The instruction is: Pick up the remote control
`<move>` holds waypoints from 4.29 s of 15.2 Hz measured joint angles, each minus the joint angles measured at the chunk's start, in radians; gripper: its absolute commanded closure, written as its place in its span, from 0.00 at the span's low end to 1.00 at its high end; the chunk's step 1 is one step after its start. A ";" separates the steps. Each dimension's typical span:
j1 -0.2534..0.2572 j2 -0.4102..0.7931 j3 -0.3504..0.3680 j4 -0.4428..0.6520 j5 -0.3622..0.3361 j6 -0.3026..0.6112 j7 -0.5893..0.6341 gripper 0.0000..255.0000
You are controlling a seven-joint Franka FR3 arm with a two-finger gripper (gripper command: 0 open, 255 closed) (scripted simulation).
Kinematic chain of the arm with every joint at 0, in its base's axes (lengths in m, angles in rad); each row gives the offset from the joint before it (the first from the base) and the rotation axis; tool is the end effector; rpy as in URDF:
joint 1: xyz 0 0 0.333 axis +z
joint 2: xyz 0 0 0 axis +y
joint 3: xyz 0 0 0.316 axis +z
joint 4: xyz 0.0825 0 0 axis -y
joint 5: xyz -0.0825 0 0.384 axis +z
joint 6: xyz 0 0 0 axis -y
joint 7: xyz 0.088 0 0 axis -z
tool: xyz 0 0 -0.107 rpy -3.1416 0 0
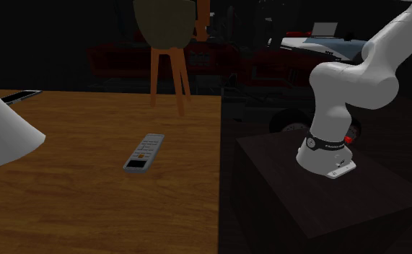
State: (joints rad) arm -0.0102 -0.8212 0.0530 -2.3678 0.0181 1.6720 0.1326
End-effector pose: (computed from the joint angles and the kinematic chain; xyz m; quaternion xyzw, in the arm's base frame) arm 0.3073 0.0203 0.6048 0.9966 -0.0523 0.0629 0.0053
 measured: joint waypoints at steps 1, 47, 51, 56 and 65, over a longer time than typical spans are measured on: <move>0.000 0.000 0.000 0.000 0.000 0.000 0.000 0.00; 0.230 1.092 -0.095 0.657 0.042 0.332 -1.128 1.00; 0.230 1.091 -0.094 0.664 0.043 0.315 -1.130 1.00; 0.231 1.075 -0.094 0.704 0.041 0.256 -1.126 1.00; 0.230 1.063 -0.094 0.801 0.039 0.147 -1.121 1.00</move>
